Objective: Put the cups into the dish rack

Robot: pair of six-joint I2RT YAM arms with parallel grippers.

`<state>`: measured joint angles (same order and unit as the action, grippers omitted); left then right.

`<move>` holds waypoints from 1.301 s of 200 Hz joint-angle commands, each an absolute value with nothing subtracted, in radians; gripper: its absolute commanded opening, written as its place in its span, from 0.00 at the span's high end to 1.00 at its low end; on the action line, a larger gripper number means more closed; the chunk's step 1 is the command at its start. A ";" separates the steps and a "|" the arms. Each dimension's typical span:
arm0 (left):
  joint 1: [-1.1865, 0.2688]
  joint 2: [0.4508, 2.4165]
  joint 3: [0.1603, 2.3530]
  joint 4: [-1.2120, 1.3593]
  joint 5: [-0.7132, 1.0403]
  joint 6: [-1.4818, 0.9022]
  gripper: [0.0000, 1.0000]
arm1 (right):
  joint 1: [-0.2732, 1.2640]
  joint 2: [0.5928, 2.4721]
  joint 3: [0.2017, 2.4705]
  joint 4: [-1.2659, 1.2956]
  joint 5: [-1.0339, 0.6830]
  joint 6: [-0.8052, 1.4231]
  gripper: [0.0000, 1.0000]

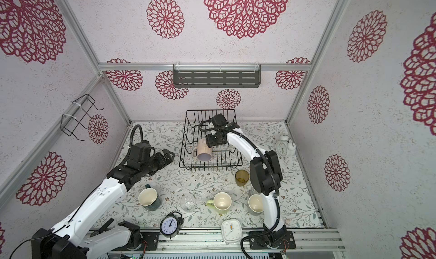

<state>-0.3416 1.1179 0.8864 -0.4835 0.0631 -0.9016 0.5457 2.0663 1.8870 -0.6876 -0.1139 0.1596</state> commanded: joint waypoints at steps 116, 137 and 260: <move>-0.348 1.199 0.977 -0.477 0.131 -0.837 0.07 | 0.589 2.000 1.795 -0.522 -0.209 0.776 0.01; -0.350 1.236 1.002 -0.488 0.127 -0.831 0.07 | 0.595 2.006 1.753 -0.465 -0.226 0.846 0.01; -0.348 1.295 1.012 -0.508 0.100 -0.824 0.08 | 0.627 2.205 1.888 -0.627 -0.206 0.621 0.01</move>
<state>-0.3424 1.3052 1.0019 -0.5091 0.1143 -0.8303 0.6197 2.1666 1.8462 -0.5407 -0.2623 0.6807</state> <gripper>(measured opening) 0.917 0.989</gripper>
